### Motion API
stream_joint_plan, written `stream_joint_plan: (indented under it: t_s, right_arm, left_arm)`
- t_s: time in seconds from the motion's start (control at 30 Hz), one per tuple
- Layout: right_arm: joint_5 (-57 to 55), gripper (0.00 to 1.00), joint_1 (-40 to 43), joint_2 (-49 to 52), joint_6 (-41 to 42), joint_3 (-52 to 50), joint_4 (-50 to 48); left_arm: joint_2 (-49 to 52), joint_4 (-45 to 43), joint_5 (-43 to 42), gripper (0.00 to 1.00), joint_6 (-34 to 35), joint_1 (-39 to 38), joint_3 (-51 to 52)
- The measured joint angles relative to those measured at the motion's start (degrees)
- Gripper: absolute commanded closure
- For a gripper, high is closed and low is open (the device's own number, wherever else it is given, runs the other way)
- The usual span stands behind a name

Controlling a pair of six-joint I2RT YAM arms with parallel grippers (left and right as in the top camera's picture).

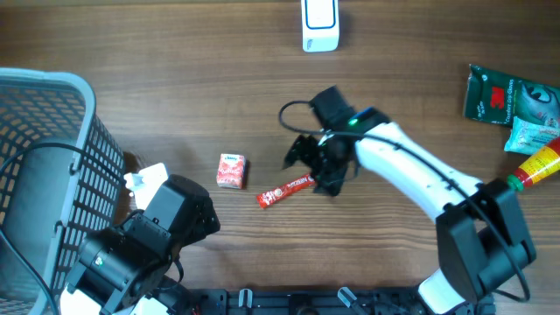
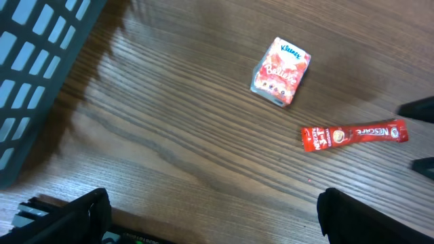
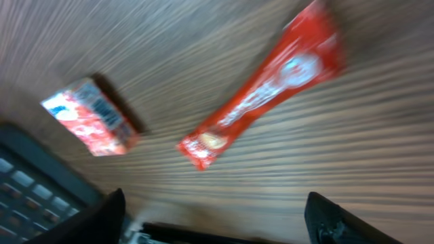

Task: Scan the item barcode
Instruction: 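Grasp the red Nescafe stick with the right gripper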

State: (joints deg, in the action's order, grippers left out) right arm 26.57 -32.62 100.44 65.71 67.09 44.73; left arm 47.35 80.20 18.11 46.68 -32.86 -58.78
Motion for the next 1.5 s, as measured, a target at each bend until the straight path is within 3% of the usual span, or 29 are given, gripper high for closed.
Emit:
stream_joint_plan:
  t_s: [0.13,0.27,0.4,0.47,0.53,0.6,0.73,0.93,1.0,1.07,1.2,1.27,1.3,1.4,1.5]
  right_arm:
    - [-1.79,0.28,-4.76,1.29,17.07,0.00,-3.10]
    - [-3.04,0.36,-4.90,7.69,23.91,0.00,-6.03]
    - [-5.70,0.63,-4.90,11.17,26.45,0.02,-6.40]
    - [-7.56,0.95,-5.01,11.17,26.62,0.20,-5.31]
    - [-8.85,0.95,-5.05,11.15,25.24,0.39,-5.14]
    - [-9.27,0.95,-4.52,11.15,17.81,0.44,-8.33]
    - [-2.38,0.96,0.85,7.67,-6.84,0.02,-16.26]
    - [35.85,0.95,5.84,-1.64,-58.38,0.00,-19.08]
    - [42.47,0.95,5.95,-1.64,-72.78,0.00,-19.63]
    - [45.55,0.95,5.95,-1.64,-81.61,0.00,-23.76]
    - [52.02,0.96,5.95,-1.64,-88.02,-0.17,-33.99]
    - [55.84,0.95,5.95,-1.68,-85.37,-0.17,-37.40]
    - [56.83,0.95,5.95,-1.68,-80.30,-0.20,-38.69]
    - [59.98,0.95,5.95,-1.68,-50.51,-0.20,-39.80]
    - [62.49,0.95,5.95,-1.68,-37.75,-0.20,-41.07]
  left_arm:
    - [0.00,-0.02,0.00,0.00,0.00,0.00,0.00]
    - [0.00,-0.02,0.00,0.00,0.00,0.00,0.00]
    - [0.00,0.00,0.00,0.00,0.00,0.00,0.00]
    - [0.00,-0.02,0.00,0.00,0.00,0.00,0.00]
    - [0.00,0.00,0.00,0.00,0.00,0.00,0.00]
    - [0.00,0.00,0.00,0.00,0.00,0.00,0.00]
    - [0.00,-0.02,0.00,0.00,0.00,0.00,0.00]
    - [0.00,-0.02,0.00,0.00,0.00,0.00,0.00]
    - [0.00,-0.02,0.00,0.00,0.00,0.00,0.00]
    - [0.00,-0.02,0.00,0.00,0.00,0.00,0.00]
    - [0.00,-0.02,0.00,0.00,0.00,0.00,0.00]
    - [0.00,-0.02,0.00,0.00,0.00,0.00,0.00]
    - [0.00,-0.02,0.00,0.00,0.00,0.00,0.00]
    - [0.00,0.00,0.00,0.00,0.00,0.00,0.00]
    - [0.00,0.00,0.00,0.00,0.00,0.00,0.00]
